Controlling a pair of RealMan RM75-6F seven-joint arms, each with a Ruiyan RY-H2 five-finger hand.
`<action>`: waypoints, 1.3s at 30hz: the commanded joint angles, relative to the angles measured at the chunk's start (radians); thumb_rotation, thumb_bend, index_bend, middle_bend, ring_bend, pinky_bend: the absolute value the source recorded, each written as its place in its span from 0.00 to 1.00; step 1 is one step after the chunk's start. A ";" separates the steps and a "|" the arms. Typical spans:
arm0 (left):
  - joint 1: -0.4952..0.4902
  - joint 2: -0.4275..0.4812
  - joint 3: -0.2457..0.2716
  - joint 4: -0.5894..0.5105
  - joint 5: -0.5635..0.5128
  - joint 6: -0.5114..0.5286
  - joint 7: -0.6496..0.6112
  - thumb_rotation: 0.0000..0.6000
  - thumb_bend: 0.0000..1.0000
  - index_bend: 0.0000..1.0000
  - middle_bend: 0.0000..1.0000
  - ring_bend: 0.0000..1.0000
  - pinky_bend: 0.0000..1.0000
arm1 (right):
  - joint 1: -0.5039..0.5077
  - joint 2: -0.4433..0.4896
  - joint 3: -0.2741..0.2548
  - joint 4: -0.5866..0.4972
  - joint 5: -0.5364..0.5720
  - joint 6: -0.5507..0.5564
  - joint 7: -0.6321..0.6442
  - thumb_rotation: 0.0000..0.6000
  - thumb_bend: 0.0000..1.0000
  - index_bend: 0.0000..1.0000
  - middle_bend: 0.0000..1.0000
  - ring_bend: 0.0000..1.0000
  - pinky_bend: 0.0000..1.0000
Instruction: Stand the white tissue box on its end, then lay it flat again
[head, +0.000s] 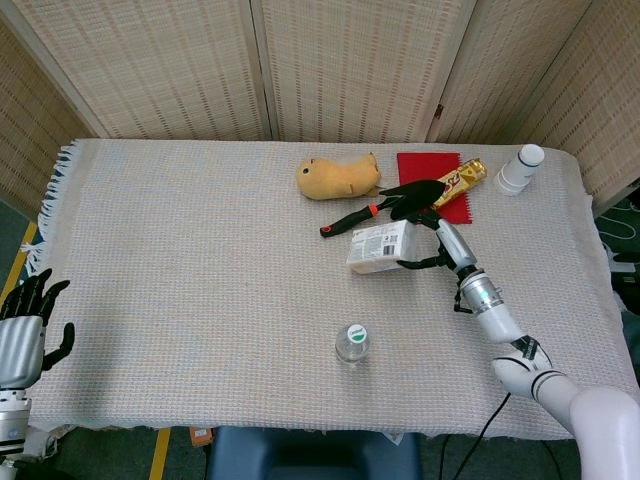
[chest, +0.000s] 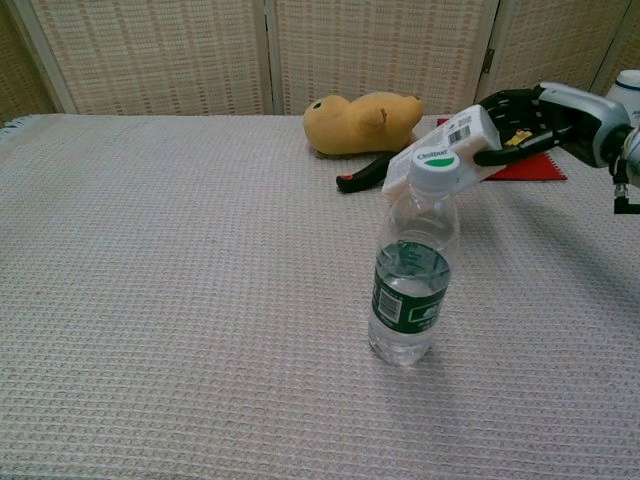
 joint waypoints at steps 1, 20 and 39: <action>0.000 0.000 -0.001 0.001 -0.002 0.000 -0.001 1.00 0.48 0.18 0.00 0.00 0.10 | 0.021 -0.040 -0.022 0.057 -0.031 0.005 0.050 1.00 0.31 0.51 0.50 0.46 0.00; -0.003 0.003 0.001 0.000 -0.010 -0.012 0.001 1.00 0.48 0.18 0.00 0.00 0.10 | 0.028 -0.101 -0.094 0.198 -0.068 -0.013 -0.080 1.00 0.31 0.50 0.50 0.45 0.00; -0.007 0.006 0.009 -0.012 -0.014 -0.025 0.021 1.00 0.48 0.18 0.00 0.00 0.10 | 0.060 0.081 -0.139 -0.031 -0.036 -0.242 -0.260 1.00 0.31 0.38 0.47 0.36 0.00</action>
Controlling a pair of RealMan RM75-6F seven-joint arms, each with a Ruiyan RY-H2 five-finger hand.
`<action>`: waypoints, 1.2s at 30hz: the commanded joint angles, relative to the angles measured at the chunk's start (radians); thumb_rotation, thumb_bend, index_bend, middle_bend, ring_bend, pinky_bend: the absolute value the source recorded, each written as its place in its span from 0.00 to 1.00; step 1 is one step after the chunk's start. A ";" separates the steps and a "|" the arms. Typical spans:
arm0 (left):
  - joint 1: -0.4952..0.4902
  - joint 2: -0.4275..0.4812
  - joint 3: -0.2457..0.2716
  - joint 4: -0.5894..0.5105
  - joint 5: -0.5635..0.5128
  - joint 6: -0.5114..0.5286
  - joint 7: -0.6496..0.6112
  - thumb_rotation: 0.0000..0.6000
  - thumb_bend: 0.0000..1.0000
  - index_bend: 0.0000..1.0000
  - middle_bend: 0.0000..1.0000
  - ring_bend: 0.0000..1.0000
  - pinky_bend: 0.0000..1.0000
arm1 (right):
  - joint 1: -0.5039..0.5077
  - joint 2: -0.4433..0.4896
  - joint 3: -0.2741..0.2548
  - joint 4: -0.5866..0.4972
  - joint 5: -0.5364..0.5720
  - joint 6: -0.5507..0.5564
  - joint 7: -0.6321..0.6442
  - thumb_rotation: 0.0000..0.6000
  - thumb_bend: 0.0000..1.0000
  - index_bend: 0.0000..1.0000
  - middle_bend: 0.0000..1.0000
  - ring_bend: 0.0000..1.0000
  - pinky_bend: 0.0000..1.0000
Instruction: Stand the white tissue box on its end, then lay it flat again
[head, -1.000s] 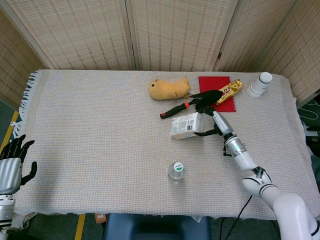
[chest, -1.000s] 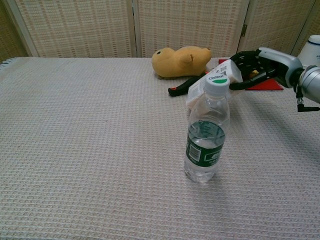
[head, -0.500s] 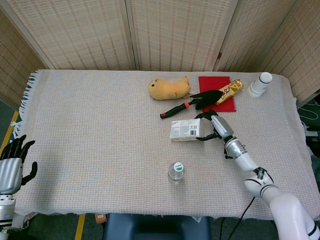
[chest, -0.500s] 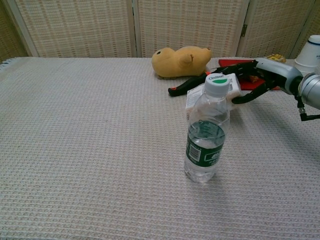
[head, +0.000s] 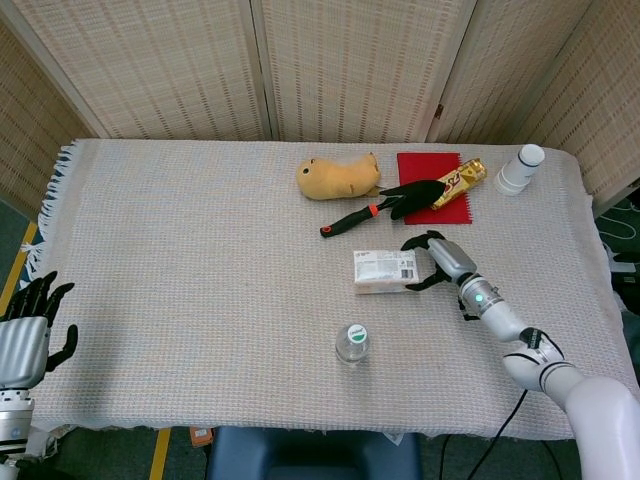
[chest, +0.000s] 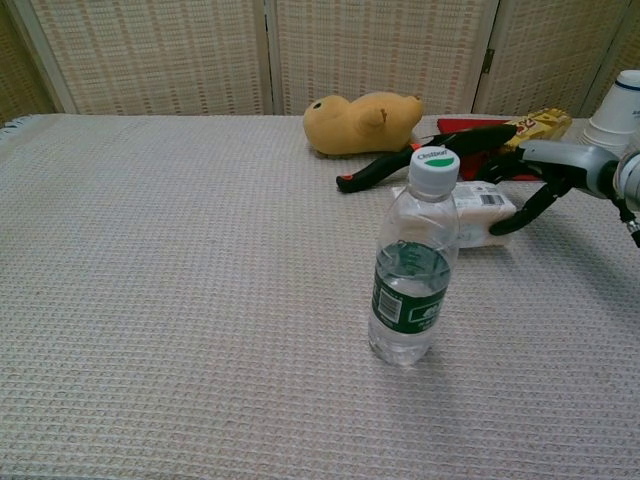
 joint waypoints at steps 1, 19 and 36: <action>-0.001 0.001 0.000 -0.001 0.000 -0.001 0.000 1.00 0.48 0.18 0.00 0.00 0.10 | 0.007 0.023 0.006 -0.038 0.020 -0.026 -0.055 1.00 0.31 0.37 0.46 0.35 0.00; -0.003 0.005 0.005 -0.008 -0.004 -0.011 0.005 1.00 0.48 0.18 0.00 0.00 0.10 | -0.014 0.085 0.087 -0.203 0.156 -0.044 -0.397 1.00 0.29 0.27 0.40 0.30 0.00; -0.003 0.006 0.006 -0.008 -0.003 -0.008 0.006 1.00 0.48 0.18 0.00 0.00 0.10 | -0.017 0.096 0.121 -0.244 0.230 -0.106 -0.502 1.00 0.00 0.23 0.37 0.28 0.00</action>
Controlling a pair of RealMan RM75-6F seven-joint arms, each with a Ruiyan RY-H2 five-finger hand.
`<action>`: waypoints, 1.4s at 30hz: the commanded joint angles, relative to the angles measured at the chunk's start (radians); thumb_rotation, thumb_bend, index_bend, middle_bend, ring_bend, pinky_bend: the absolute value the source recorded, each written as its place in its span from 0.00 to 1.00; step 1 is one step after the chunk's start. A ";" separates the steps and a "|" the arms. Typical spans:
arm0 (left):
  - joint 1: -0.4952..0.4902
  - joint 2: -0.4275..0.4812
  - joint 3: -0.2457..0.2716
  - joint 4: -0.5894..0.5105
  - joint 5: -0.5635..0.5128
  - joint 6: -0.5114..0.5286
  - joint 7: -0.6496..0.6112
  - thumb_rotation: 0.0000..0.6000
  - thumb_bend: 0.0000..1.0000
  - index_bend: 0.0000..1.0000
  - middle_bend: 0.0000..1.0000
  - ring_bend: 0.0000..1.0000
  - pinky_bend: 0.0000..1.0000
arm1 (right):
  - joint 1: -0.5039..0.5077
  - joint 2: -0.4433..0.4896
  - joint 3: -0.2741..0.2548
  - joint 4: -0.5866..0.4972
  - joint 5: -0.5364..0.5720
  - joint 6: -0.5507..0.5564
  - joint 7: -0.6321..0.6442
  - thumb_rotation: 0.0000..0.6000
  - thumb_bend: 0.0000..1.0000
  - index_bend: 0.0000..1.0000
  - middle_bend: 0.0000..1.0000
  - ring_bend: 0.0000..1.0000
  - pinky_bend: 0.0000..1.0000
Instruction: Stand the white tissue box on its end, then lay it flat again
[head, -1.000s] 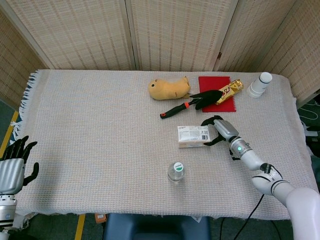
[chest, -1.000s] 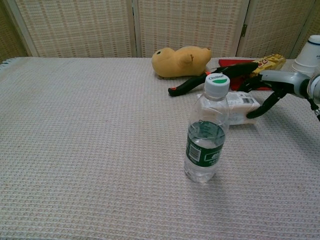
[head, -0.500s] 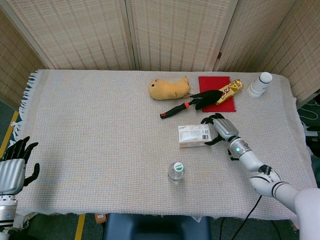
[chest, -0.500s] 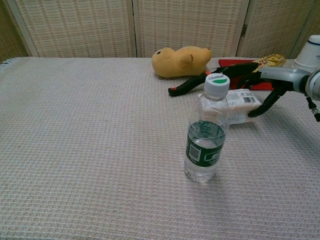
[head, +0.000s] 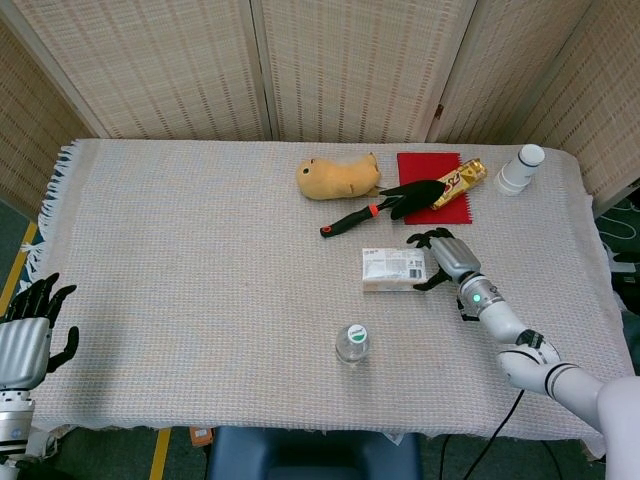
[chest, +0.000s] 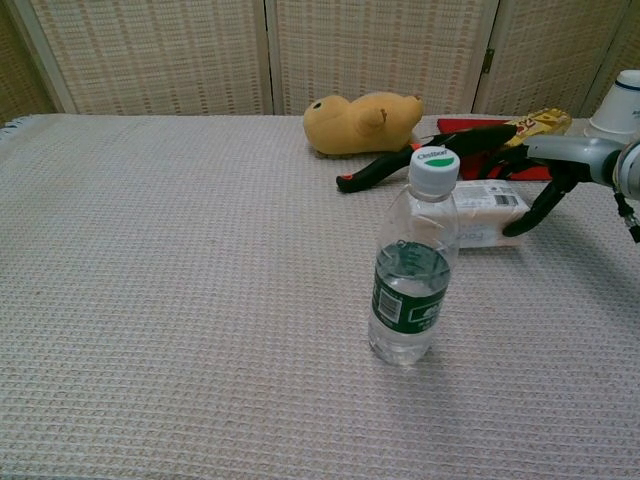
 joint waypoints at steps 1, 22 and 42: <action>0.000 0.001 0.000 0.000 0.000 0.000 -0.001 1.00 0.48 0.18 0.00 0.00 0.10 | -0.001 0.000 0.004 -0.003 0.003 -0.004 -0.004 1.00 0.00 0.22 0.37 0.28 0.00; -0.002 0.002 0.003 -0.003 -0.003 -0.005 0.005 1.00 0.48 0.18 0.00 0.00 0.10 | -0.005 0.072 0.019 -0.098 0.047 -0.060 -0.075 1.00 0.00 0.00 0.03 0.00 0.00; -0.007 -0.005 0.005 0.002 -0.008 -0.017 0.009 1.00 0.48 0.18 0.00 0.00 0.10 | -0.551 0.292 -0.106 -0.605 -0.049 0.817 -0.591 1.00 0.00 0.00 0.05 0.09 0.00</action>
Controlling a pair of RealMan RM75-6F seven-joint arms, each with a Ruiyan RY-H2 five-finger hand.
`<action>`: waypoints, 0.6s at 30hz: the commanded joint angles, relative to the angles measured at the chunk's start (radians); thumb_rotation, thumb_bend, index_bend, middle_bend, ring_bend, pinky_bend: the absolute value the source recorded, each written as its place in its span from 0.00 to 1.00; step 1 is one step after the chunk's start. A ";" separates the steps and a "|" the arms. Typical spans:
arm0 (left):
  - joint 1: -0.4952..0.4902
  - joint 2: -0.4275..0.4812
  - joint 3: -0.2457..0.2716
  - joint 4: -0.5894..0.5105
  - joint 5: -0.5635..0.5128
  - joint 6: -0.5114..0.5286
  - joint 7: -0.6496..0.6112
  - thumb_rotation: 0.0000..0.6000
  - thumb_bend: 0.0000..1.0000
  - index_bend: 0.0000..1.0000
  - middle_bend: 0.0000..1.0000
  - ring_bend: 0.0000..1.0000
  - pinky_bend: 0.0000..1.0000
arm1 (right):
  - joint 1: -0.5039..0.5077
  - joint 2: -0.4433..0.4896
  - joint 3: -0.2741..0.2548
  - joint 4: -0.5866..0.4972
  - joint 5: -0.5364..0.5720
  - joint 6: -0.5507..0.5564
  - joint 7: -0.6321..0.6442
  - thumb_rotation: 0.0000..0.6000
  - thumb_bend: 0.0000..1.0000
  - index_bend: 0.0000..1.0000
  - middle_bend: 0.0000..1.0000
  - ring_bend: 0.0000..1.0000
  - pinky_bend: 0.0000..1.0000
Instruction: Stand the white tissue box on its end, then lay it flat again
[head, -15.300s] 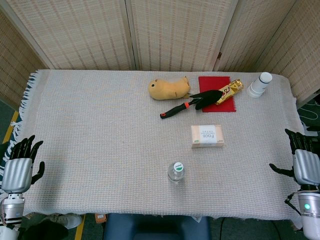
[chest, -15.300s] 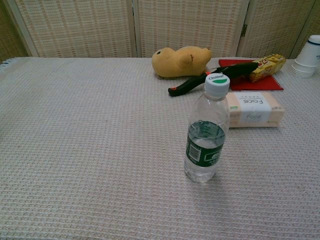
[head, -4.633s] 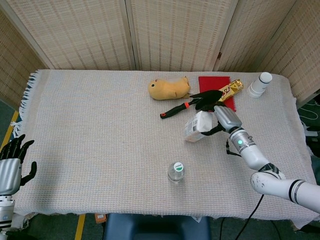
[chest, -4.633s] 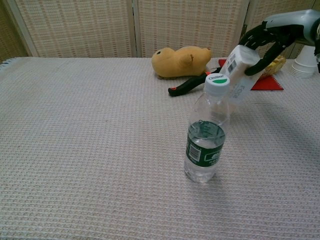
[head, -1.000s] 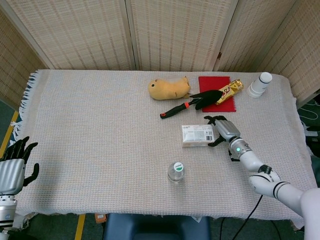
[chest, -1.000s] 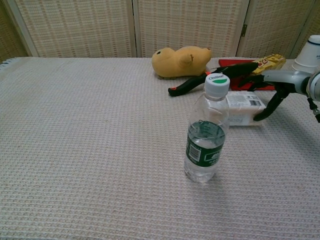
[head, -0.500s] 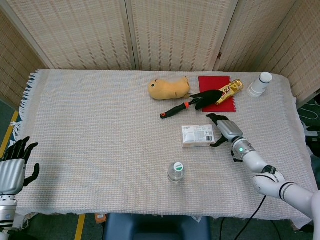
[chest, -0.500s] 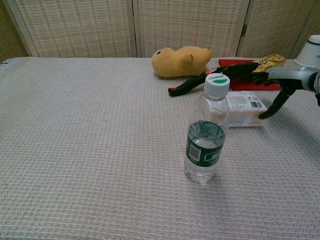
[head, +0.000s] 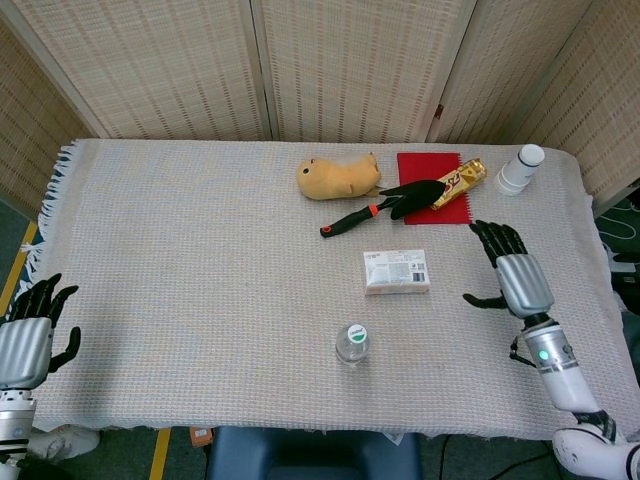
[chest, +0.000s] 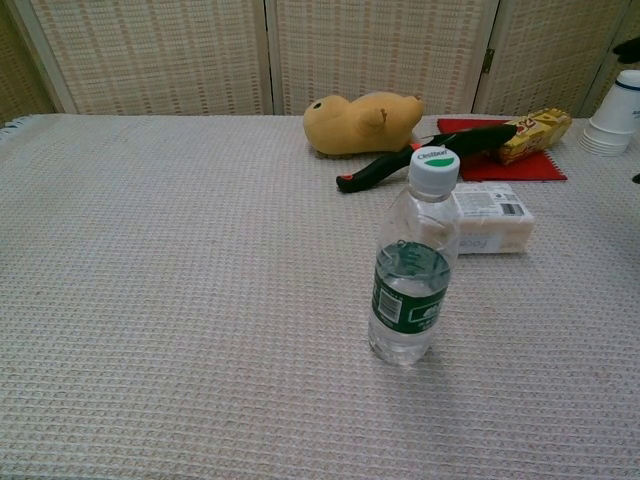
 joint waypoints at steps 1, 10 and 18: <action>-0.002 -0.003 0.002 0.000 -0.002 -0.005 0.006 1.00 0.48 0.18 0.00 0.00 0.10 | -0.208 0.016 -0.082 -0.074 0.025 0.156 -0.222 1.00 0.00 0.00 0.05 0.09 0.00; -0.010 -0.017 -0.001 0.010 -0.018 -0.014 0.031 1.00 0.48 0.18 0.00 0.00 0.10 | -0.251 0.045 -0.069 0.009 0.062 0.104 -0.101 1.00 0.00 0.00 0.05 0.07 0.00; -0.012 -0.029 -0.007 0.029 -0.018 -0.007 0.023 1.00 0.48 0.18 0.00 0.00 0.10 | -0.272 0.062 -0.048 -0.002 0.038 0.125 -0.061 1.00 0.00 0.00 0.05 0.06 0.00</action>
